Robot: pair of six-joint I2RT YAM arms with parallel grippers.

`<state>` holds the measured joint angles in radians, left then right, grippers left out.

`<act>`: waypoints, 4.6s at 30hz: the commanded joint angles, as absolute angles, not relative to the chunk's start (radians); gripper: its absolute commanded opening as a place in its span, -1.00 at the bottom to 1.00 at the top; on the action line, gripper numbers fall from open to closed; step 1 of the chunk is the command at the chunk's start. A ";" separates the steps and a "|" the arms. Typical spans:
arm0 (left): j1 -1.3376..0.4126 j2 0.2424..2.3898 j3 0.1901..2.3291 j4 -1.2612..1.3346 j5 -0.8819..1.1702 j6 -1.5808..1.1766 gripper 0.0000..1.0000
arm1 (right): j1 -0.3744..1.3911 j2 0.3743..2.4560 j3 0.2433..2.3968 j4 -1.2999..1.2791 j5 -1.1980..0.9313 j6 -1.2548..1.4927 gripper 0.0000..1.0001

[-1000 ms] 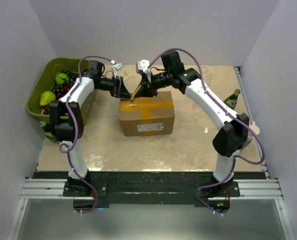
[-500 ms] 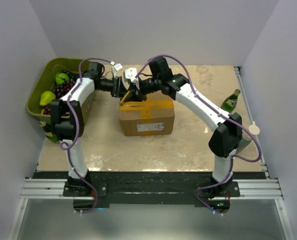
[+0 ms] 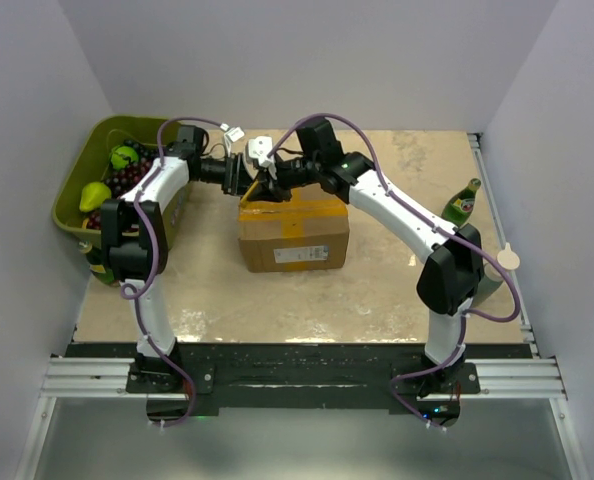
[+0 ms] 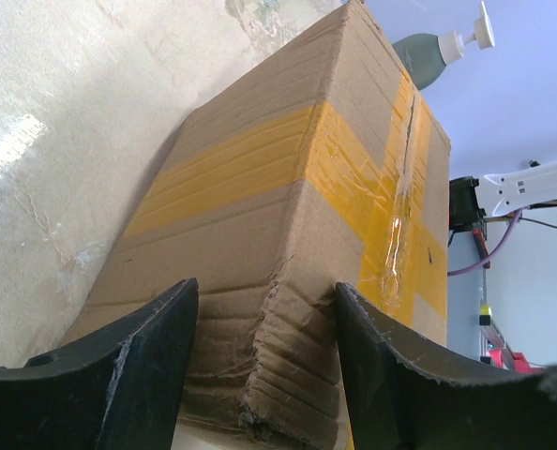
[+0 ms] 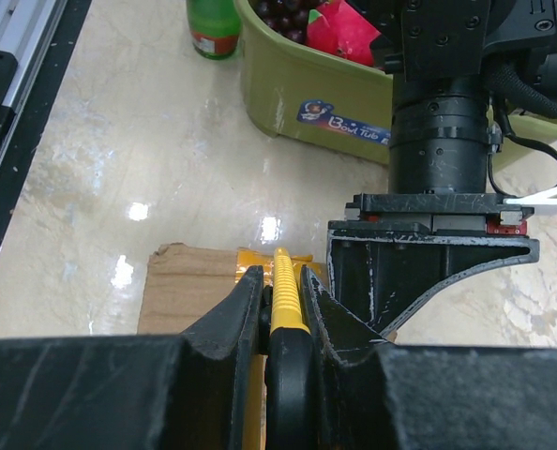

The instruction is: Unpack the express box

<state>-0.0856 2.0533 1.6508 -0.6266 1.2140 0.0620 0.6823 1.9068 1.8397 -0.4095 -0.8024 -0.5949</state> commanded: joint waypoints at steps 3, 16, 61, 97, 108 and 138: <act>-0.089 2.075 1.626 -0.635 1.126 0.063 0.25 | 0.686 1.911 1.851 -0.396 -0.836 -0.597 -1.00; -0.089 2.074 1.621 -0.641 1.120 0.063 0.24 | 0.684 1.962 1.898 -0.460 -0.819 -0.637 -1.00; -0.089 2.098 1.641 -0.644 1.100 0.083 0.24 | 0.542 1.971 1.993 -0.753 -0.759 -0.607 -1.00; -0.089 2.117 1.657 -0.649 1.085 0.098 0.24 | 0.446 1.985 2.029 -0.934 -0.732 -0.635 -1.00; -0.089 2.120 1.663 -0.652 1.081 0.100 0.24 | 0.422 1.968 2.011 -0.997 -0.727 -0.664 -1.00; -0.090 2.135 1.675 -0.675 1.081 0.144 0.23 | 0.302 2.026 2.155 -1.256 -0.735 -0.856 -1.00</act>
